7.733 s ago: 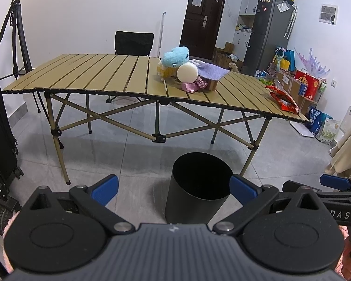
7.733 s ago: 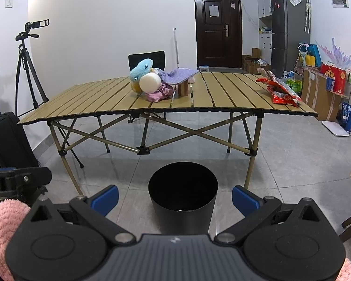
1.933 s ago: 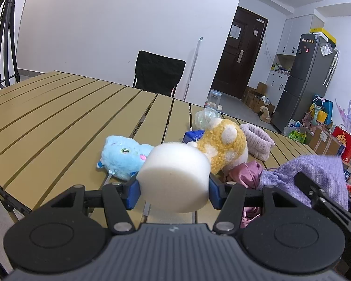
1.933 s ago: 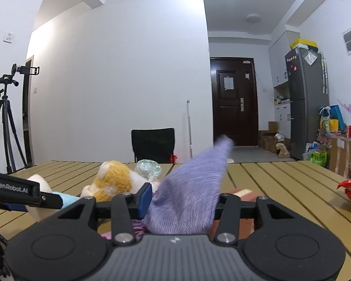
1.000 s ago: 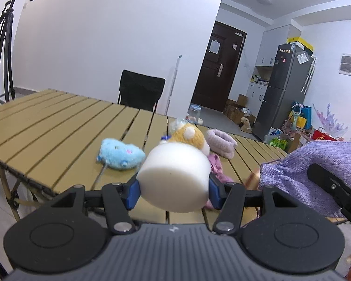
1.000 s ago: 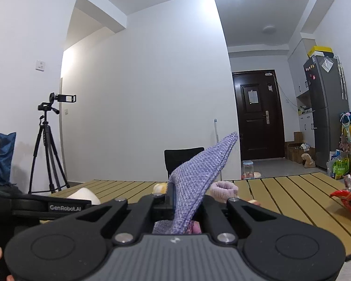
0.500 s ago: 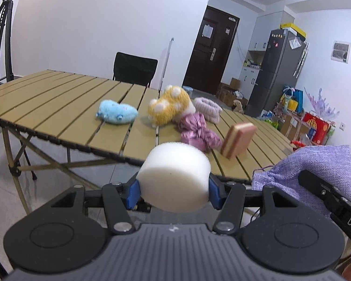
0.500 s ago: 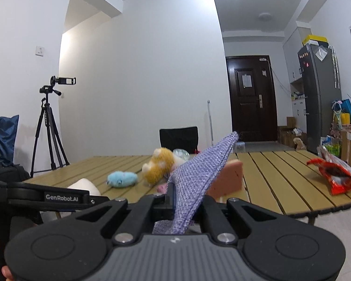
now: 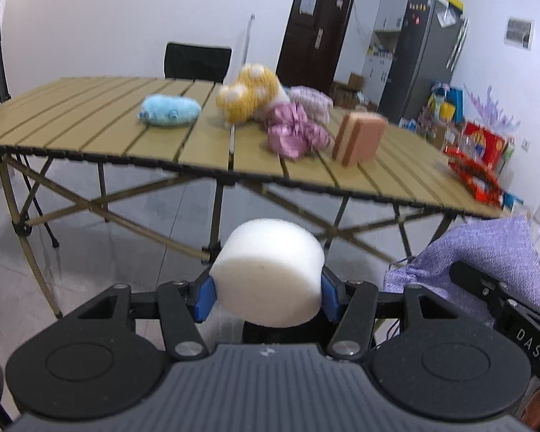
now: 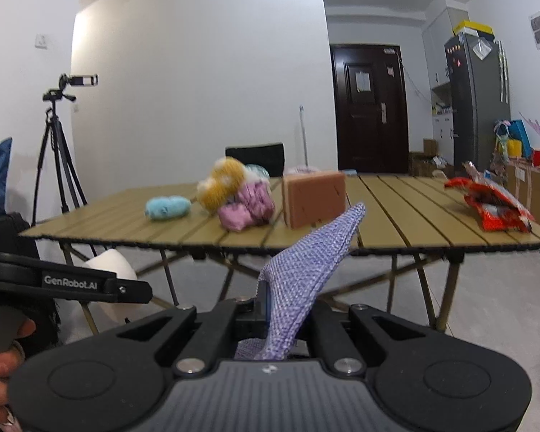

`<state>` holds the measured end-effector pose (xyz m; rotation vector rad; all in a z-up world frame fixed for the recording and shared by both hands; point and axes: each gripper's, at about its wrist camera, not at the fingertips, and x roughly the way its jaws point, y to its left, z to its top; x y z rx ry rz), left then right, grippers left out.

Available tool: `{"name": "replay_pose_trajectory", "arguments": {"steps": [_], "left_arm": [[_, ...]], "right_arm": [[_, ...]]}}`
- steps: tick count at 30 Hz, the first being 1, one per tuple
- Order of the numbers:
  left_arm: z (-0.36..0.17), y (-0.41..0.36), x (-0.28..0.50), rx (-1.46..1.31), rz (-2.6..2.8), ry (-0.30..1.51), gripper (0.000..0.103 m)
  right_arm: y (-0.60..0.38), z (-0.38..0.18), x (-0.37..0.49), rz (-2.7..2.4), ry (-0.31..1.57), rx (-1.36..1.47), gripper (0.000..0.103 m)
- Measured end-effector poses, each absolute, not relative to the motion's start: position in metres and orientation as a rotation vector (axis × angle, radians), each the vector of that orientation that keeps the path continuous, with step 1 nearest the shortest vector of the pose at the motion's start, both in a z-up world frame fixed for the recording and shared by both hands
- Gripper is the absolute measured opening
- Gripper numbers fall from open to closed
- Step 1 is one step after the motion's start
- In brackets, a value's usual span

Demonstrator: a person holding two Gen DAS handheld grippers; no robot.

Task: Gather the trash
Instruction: 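Carry the foam cylinder over the black bin and open the left tool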

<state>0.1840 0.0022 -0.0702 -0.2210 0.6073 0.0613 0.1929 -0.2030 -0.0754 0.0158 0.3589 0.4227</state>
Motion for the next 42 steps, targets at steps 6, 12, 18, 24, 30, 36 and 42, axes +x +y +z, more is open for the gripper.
{"name": "replay_pose_trajectory", "arguments": {"steps": [6, 12, 18, 24, 30, 36, 42], "left_arm": [[-0.088, 0.001, 0.188, -0.214, 0.059, 0.691, 0.057], [-0.105, 0.003, 0.193, -0.212, 0.064, 0.762, 0.057], [-0.119, 0.008, 0.202, -0.219, 0.078, 0.824, 0.057], [-0.129, 0.005, 0.213, -0.222, 0.079, 0.873, 0.057], [-0.138, -0.003, 0.227, -0.216, 0.076, 0.911, 0.057], [-0.146, -0.011, 0.241, -0.223, 0.072, 0.942, 0.057], [-0.155, -0.023, 0.259, -0.232, 0.062, 0.978, 0.057]], "right_arm": [[-0.209, -0.095, 0.195, 0.388, 0.428, 0.0, 0.002], [-0.212, -0.111, 0.202, 0.363, 0.482, -0.012, 0.002], [-0.221, -0.126, 0.21, 0.332, 0.528, -0.007, 0.002], [-0.233, -0.139, 0.22, 0.293, 0.57, 0.01, 0.002], [-0.241, -0.144, 0.23, 0.271, 0.588, 0.032, 0.002], [-0.249, -0.148, 0.239, 0.252, 0.601, 0.051, 0.002], [-0.258, -0.152, 0.246, 0.224, 0.61, 0.071, 0.002]]}}
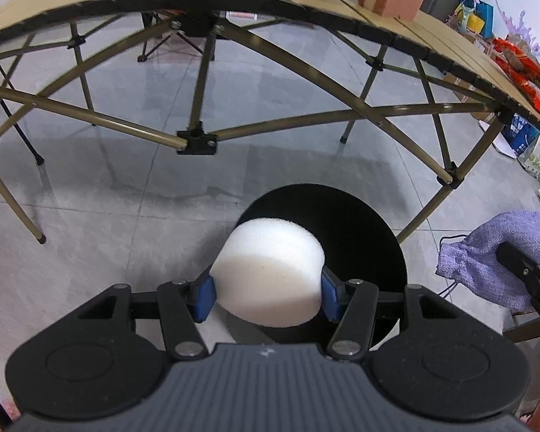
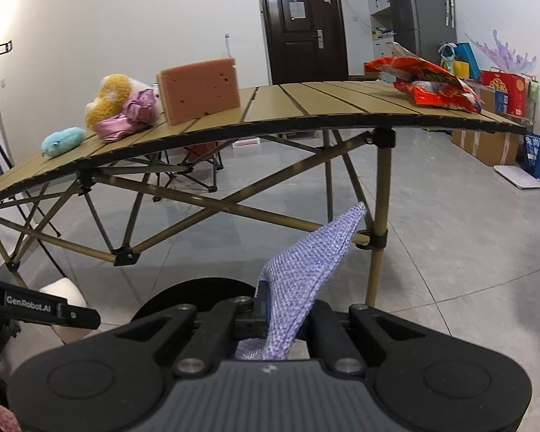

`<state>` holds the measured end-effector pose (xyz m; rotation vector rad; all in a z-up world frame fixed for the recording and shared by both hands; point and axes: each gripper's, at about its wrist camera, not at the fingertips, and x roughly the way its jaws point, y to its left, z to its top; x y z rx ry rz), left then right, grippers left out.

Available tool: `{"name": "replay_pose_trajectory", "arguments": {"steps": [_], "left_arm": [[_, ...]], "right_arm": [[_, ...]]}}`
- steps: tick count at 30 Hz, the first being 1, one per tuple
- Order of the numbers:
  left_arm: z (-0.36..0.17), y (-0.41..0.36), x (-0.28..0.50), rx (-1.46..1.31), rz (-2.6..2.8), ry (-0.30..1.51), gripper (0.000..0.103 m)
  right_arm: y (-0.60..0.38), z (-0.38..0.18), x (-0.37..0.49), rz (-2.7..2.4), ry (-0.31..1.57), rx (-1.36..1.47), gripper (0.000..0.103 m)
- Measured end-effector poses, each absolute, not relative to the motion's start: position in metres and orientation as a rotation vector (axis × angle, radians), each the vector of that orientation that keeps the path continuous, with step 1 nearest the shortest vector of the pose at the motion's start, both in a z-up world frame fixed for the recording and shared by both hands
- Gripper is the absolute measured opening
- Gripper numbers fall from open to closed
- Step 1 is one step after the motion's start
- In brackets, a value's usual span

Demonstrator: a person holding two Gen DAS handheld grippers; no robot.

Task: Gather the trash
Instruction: 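Carry the foam cylinder over the black bin and open the left tool, then lower the purple cloth into the black bin and open the right tool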

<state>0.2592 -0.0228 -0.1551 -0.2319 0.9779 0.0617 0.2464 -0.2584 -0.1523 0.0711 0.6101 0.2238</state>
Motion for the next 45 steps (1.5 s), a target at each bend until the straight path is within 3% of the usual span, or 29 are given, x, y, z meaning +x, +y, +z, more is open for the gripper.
{"name": "replay_pose_trajectory", "arguments": {"steps": [15, 18, 21, 23, 45], "left_arm": [[-0.179, -0.053, 0.301, -0.251, 0.048, 1.065, 0.058], [-0.183, -0.058, 0.306, -0.243, 0.053, 1.072, 0.062], [-0.183, -0.061, 0.308, -0.232, 0.059, 1.063, 0.08], [-0.181, -0.063, 0.309, -0.229, 0.072, 1.051, 0.103], [-0.179, -0.061, 0.308, -0.217, 0.111, 1.05, 0.103]], "right_arm": [[-0.296, -0.17, 0.267, 0.112, 0.643, 0.127, 0.002], [-0.302, -0.173, 0.27, 0.091, 0.651, 0.138, 0.002], [-0.305, -0.175, 0.271, 0.081, 0.656, 0.14, 0.002], [-0.307, -0.175, 0.271, 0.075, 0.657, 0.141, 0.002], [-0.311, -0.176, 0.27, 0.066, 0.663, 0.142, 0.002]]}}
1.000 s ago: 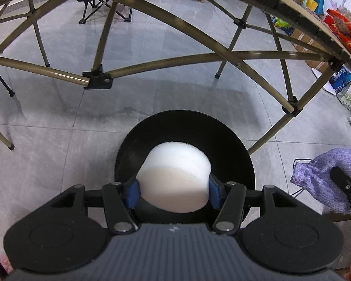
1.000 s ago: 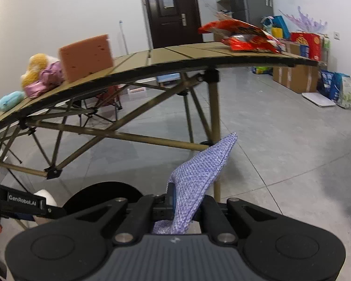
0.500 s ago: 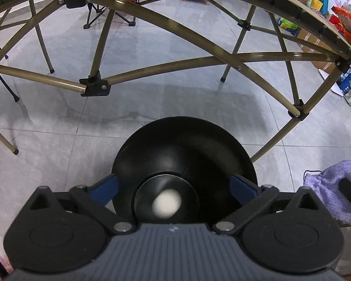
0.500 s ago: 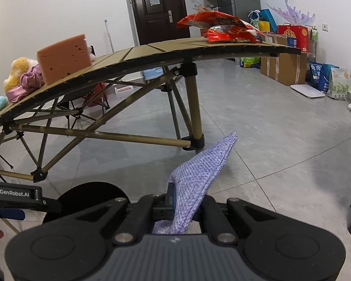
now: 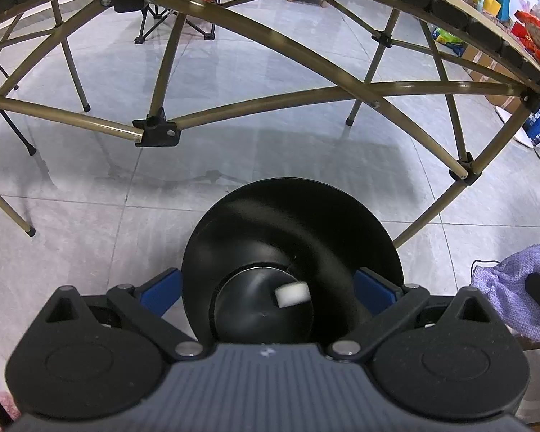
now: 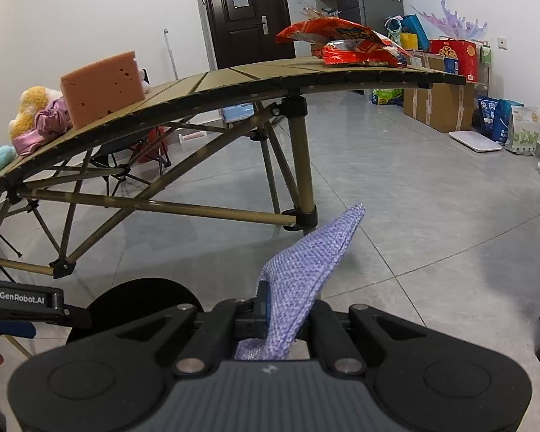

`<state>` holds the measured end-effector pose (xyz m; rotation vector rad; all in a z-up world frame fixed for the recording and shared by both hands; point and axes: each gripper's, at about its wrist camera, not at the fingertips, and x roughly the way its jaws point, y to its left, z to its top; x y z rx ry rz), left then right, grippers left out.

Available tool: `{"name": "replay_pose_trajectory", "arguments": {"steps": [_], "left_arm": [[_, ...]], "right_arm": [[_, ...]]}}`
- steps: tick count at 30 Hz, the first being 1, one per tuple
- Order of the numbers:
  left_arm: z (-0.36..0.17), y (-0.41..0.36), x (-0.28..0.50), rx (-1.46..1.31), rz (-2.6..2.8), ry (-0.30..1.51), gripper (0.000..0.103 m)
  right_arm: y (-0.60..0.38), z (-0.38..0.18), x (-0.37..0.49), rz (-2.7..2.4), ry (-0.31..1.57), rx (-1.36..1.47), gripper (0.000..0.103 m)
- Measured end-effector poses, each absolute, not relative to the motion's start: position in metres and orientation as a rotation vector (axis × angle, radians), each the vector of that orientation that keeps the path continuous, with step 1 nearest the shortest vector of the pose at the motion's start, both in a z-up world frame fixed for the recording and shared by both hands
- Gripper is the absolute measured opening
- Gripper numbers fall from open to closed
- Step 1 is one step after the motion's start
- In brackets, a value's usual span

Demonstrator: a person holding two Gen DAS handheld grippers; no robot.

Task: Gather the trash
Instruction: 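Lower the purple cloth into the black bin and open the right tool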

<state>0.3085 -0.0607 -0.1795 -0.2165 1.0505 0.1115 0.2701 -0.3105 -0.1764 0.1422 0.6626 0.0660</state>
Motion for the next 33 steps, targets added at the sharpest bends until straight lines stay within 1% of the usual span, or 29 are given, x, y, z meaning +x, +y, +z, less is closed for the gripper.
{"name": "replay_pose_trajectory", "arguments": {"steps": [11, 33], "left_arm": [[-0.172, -0.049, 0.302, -0.224, 0.125, 1.029, 0.103], [-0.151, 0.006, 0.279, -0.287, 0.185, 0.97, 0.103]], "right_arm": [[-0.299, -0.172, 0.269, 0.091, 0.66, 0.124, 0.002], [-0.231, -0.162, 0.283, 0.198, 0.665, 0.081, 0.002]]}}
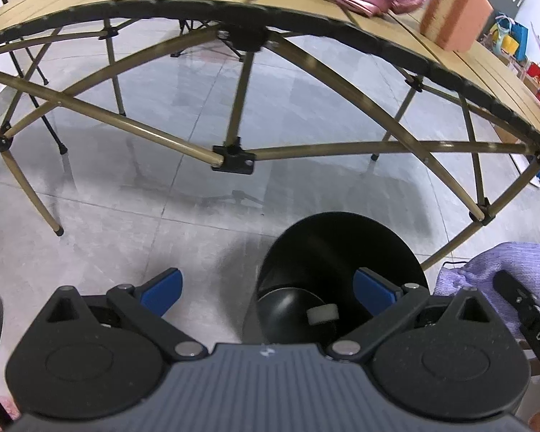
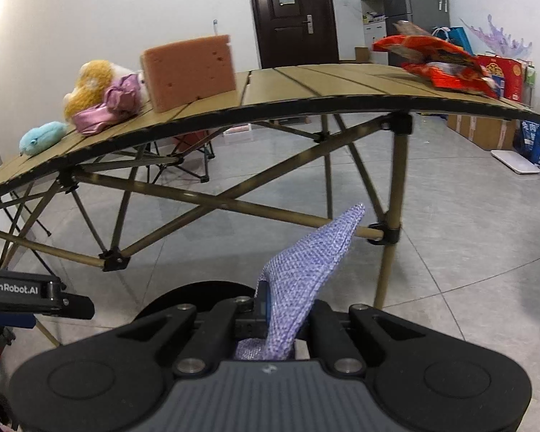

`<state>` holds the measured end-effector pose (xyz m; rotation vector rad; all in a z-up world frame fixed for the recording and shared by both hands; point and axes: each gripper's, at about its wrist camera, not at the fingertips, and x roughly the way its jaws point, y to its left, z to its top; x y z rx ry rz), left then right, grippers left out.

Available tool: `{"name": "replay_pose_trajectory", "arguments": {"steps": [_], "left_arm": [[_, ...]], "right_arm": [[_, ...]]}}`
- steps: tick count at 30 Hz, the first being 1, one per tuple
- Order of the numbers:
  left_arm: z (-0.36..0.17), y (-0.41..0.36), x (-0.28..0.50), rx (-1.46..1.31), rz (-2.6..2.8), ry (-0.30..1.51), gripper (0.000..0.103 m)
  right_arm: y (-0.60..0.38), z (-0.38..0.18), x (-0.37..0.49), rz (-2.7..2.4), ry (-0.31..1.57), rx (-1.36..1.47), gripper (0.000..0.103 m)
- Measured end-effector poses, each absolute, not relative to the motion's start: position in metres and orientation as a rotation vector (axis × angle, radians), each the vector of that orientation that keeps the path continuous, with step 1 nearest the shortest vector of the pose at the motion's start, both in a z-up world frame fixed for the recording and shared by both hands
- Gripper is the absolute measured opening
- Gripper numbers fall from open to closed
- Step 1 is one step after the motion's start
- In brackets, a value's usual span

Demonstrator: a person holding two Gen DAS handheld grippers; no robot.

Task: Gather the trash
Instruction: 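Lower the purple cloth into the black bin and open the right tool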

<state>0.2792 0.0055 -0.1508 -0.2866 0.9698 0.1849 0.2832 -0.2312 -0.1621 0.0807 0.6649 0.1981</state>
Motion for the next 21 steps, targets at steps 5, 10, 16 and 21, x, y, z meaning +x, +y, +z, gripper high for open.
{"name": "replay_pose_trajectory", "arguments": {"steps": [5, 10, 16, 21], "left_arm": [[-0.15, 0.021, 0.274, -0.305, 0.208, 0.962, 0.103], [-0.149, 0.035, 0.269, -0.319, 0.226, 0.956, 0.103], [-0.148, 0.048, 0.264, -0.334, 0.246, 0.95, 0.103], [-0.149, 0.062, 0.26, -0.348, 0.266, 0.949, 0.103]], "right_arm": [[-0.215, -0.164, 0.288, 0.216, 0.679, 0.069, 0.002], [-0.201, -0.168, 0.293, 0.227, 0.7, 0.06, 0.002], [-0.184, -0.172, 0.297, 0.239, 0.724, 0.049, 0.002], [-0.168, -0.177, 0.302, 0.253, 0.742, 0.037, 0.002]]}}
